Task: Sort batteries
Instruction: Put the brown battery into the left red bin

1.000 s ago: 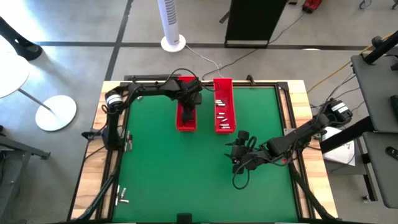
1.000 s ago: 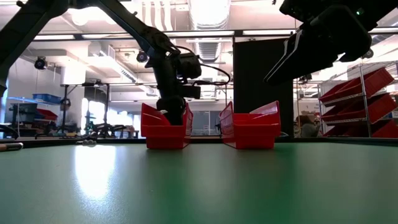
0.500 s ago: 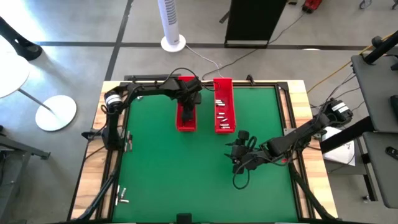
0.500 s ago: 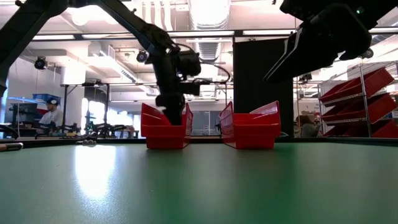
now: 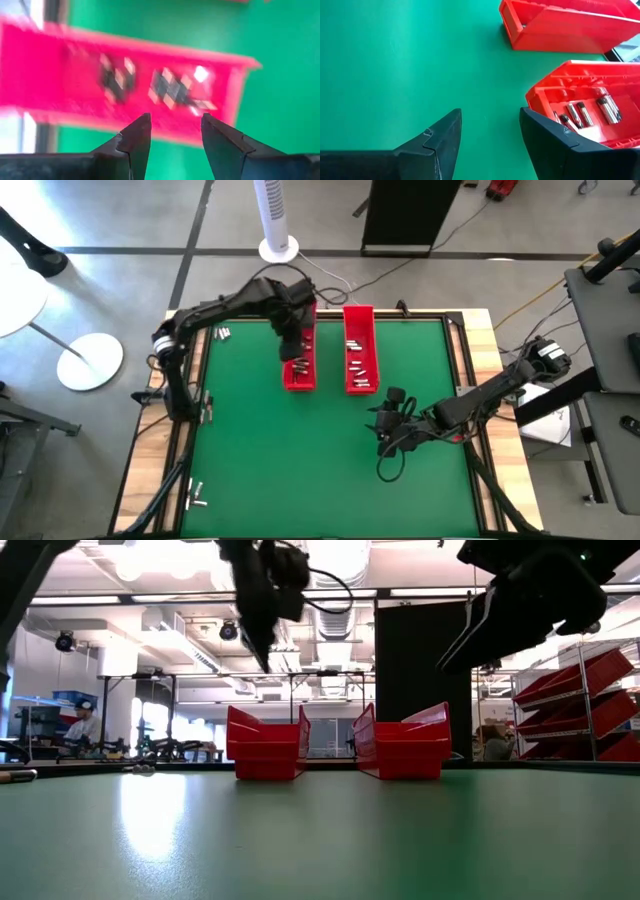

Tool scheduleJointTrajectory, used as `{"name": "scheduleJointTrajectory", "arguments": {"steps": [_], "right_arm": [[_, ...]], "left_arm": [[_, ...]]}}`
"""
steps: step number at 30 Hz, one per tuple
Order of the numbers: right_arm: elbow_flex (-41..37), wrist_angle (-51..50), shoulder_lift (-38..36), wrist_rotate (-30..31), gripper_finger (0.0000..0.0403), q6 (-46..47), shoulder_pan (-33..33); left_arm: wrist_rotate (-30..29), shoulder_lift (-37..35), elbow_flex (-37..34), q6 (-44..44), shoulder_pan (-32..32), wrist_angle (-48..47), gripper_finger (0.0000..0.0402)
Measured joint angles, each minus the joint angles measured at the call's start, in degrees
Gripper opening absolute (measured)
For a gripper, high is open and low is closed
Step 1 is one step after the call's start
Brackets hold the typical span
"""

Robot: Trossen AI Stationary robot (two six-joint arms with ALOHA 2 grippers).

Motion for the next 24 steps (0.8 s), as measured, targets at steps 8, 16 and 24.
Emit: {"name": "scheduleJointTrajectory", "arguments": {"steps": [8,16,24], "right_arm": [[0.0,-0.5,-0.3,0.0,0.0204,0.8,0.0],[0.0,-0.4,-0.6,-0.1,0.0206,1.2,0.0],[0.0,0.4,-0.6,-3.1,0.0206,4.3,0.9]], "left_arm": [[0.8,-12.1,-10.7,-22.4,-5.3,-8.7,0.0153],[0.8,-28.6,-32.3,-50.5,-16.7,-7.6,0.0153],[3.7,-38.8,-53.5,-68.5,-21.8,1.1,0.0153]]}}
